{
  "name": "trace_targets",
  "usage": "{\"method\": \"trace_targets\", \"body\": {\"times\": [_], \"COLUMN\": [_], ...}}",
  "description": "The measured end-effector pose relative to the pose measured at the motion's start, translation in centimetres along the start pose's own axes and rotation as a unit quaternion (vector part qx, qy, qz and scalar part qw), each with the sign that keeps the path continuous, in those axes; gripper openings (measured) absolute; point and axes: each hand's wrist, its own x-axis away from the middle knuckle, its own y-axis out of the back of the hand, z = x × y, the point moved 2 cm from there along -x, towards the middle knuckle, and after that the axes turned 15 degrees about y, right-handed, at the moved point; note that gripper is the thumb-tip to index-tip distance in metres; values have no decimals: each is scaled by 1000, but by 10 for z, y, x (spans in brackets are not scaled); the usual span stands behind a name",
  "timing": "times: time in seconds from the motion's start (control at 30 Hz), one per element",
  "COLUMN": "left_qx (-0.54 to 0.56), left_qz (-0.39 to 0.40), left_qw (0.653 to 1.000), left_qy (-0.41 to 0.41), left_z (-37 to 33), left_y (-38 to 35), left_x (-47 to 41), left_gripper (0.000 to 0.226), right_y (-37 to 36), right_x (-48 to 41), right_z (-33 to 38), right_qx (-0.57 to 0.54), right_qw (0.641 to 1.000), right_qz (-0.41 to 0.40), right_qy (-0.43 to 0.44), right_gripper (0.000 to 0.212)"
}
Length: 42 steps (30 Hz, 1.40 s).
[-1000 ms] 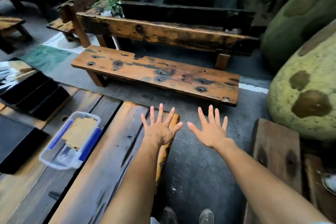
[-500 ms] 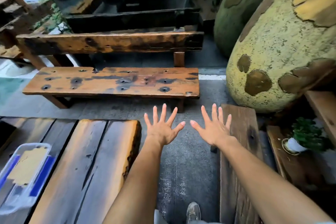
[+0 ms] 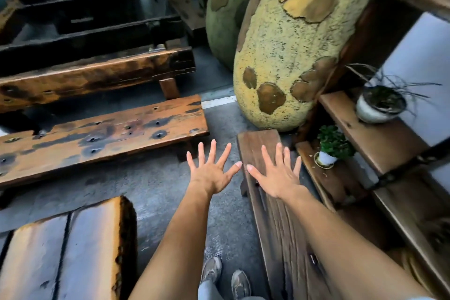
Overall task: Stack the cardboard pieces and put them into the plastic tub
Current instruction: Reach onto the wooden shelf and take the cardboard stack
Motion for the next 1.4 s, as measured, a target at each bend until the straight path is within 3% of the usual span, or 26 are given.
{"method": "trace_targets", "body": {"times": [0.17, 0.4, 0.93, 1.4], "left_qx": [-39, -79, -157, -143], "left_qz": [-5, 1, 1, -54], "left_qw": [997, 978, 899, 834], "left_qy": [-72, -191, -408, -531], "left_z": [-45, -107, -245, -392], "left_y": [12, 29, 44, 50], "left_x": [-21, -35, 1, 91], "left_gripper": [86, 88, 81, 77], "right_y": [16, 42, 64, 136], "right_x": [8, 35, 145, 246], "right_z": [-32, -68, -120, -206], "right_qx": [-11, -44, -35, -1], "right_qw": [997, 980, 905, 861], "right_qz": [-28, -80, -168, -212], "right_qy": [-71, -179, -388, -463], "right_gripper": [100, 104, 106, 104]}}
